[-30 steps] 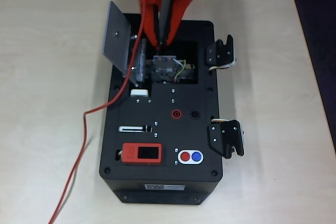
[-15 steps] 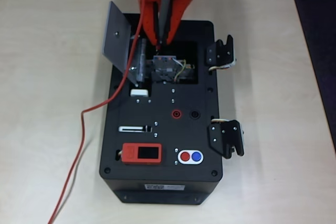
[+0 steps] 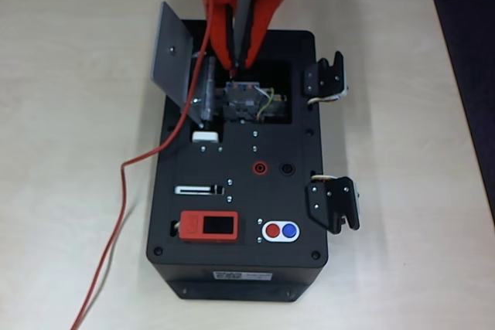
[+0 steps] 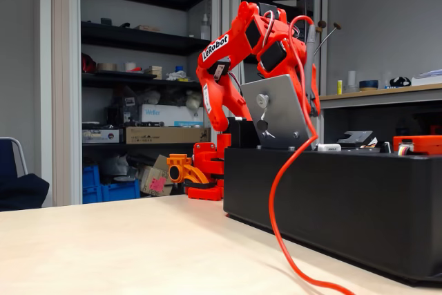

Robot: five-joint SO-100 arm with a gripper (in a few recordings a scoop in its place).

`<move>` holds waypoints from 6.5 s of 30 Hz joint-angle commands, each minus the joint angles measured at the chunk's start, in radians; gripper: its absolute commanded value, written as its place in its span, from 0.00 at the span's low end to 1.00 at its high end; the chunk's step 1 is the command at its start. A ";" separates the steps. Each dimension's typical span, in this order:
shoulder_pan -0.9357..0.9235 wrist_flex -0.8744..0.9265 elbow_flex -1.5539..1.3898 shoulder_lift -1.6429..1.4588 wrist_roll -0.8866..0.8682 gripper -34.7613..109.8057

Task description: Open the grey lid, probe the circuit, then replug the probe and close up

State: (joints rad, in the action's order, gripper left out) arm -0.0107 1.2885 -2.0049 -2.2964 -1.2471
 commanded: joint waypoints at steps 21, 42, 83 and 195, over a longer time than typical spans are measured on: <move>-0.014 -0.055 -0.104 -0.083 -0.017 0.24; -0.034 -0.173 -0.242 -0.101 -0.028 0.24; -0.046 -0.232 -0.345 -0.167 -0.008 0.24; 0.181 -0.137 0.693 0.704 -0.199 0.24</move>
State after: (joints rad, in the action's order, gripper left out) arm 0.1672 1.1643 -1.3146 -1.5432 -1.4389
